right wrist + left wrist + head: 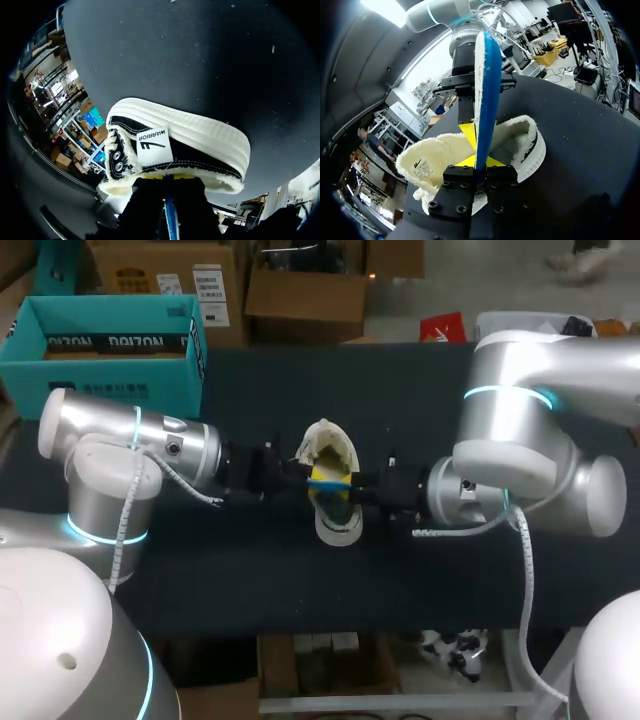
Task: Open the shoe tongue, take the insole out of the shoe, put the insole back into the shoe, and pack the shoe into the shoebox
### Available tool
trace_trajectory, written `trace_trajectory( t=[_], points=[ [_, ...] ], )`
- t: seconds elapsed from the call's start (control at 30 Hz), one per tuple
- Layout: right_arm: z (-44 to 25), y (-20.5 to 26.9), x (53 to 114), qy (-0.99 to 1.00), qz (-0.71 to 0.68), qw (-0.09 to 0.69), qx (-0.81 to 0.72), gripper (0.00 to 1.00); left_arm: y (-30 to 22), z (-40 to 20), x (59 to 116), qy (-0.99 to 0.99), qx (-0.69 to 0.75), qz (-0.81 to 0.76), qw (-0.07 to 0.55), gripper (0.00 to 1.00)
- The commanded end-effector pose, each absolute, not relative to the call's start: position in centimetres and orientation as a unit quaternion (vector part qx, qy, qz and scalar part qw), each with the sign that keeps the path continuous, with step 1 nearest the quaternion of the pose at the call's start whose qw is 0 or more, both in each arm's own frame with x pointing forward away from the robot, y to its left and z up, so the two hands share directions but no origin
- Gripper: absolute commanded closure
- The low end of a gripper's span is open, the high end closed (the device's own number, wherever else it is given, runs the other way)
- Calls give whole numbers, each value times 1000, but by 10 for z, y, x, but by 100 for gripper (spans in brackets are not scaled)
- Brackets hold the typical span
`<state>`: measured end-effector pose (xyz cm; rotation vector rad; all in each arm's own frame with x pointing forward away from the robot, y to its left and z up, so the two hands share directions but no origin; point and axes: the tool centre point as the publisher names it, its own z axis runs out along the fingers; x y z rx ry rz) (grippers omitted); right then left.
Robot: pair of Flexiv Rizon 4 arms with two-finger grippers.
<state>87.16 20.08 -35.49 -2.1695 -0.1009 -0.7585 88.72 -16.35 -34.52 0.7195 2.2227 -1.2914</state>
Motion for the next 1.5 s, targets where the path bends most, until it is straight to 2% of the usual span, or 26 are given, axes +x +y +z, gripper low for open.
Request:
trace_trajectory(
  t=[0.03, 0.07, 0.13, 0.2, 0.27, 0.4, 0.5, 0.6, 0.63, 0.67, 1.03, 1.07, 1.13, 1.17, 1.2, 1.5],
  points=[
    [-359, 206, 874, -39, -304, 409, -860, 100, -163, -341, 879, 801, 265, -480, 240, 40],
    [-358, 205, 874, -39, -303, 409, -860, 100, -162, -338, 876, 798, 267, -483, 242, 30],
    [-357, 205, 873, -39, -303, 408, -860, 100, -161, -333, 871, 793, 269, -488, 245, 31],
    [-356, 204, 872, -39, -304, 408, -860, 100, -159, -329, 865, 789, 272, -492, 248, 48],
    [-355, 204, 872, -39, -303, 408, -860, 100, -157, -327, 861, 787, 274, -493, 249, 56],
    [-355, 201, 871, -40, -303, 409, -860, 100, -156, -324, 857, 785, 275, -494, 253, 64],
    [-355, 200, 869, -39, -303, 411, -859, 100, -156, -323, 857, 785, 273, -494, 256, 66],
    [-356, 198, 869, -39, -302, 411, -859, 100, -156, -322, 855, 785, 272, -493, 258, 74],
    [-355, 198, 868, -39, -302, 411, -859, 100, -156, -321, 855, 785, 272, -493, 259, 81],
    [-355, 198, 868, -39, -301, 411, -859, 100, -156, -321, 855, 785, 272, -493, 259, 98],
    [-351, 200, 862, -37, -301, 411, -860, 100, -158, -327, 857, 791, 270, -484, 258, 100],
    [-351, 200, 862, -37, -301, 411, -860, 96, -157, -327, 857, 791, 270, -485, 257, 100],
    [-351, 200, 862, -37, -301, 411, -860, 52, -156, -327, 858, 791, 269, -486, 257, 100],
    [-351, 200, 862, -37, -301, 411, -860, 12, -156, -328, 858, 791, 268, -486, 256, 100],
    [-350, 200, 861, -37, -301, 410, -860, 0, -155, -328, 858, 791, 267, -487, 256, 100],
    [-343, 208, 854, -38, -300, 407, -862, 0, -152, -331, 860, 791, 263, -490, 255, 100]
  ],
)
